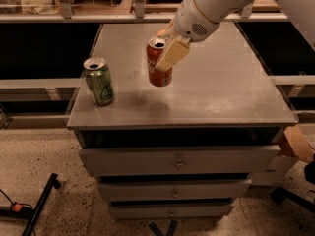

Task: Move coke can near green can

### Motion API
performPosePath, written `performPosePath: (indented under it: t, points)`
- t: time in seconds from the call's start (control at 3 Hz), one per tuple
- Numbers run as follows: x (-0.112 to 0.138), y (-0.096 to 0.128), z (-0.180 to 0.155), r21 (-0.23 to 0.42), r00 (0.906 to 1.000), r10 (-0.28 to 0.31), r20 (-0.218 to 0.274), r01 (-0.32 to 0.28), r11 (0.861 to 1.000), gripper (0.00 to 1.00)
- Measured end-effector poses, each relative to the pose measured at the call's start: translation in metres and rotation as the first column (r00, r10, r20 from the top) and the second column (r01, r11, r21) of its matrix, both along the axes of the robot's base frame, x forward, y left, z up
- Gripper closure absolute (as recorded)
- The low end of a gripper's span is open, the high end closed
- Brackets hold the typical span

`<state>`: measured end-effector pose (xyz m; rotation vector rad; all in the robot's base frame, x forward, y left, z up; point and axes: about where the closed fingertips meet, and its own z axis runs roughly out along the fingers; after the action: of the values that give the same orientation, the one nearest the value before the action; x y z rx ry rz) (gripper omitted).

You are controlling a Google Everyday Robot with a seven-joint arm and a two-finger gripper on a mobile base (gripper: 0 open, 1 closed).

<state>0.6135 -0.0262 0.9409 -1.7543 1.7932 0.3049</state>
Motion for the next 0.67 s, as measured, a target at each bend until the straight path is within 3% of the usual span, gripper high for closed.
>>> performPosePath:
  t: [0.67]
  points:
    - [-0.001, 0.025, -0.009, -0.009, 0.9964, 0.081, 0.025, -0.081, 0.997, 1.0]
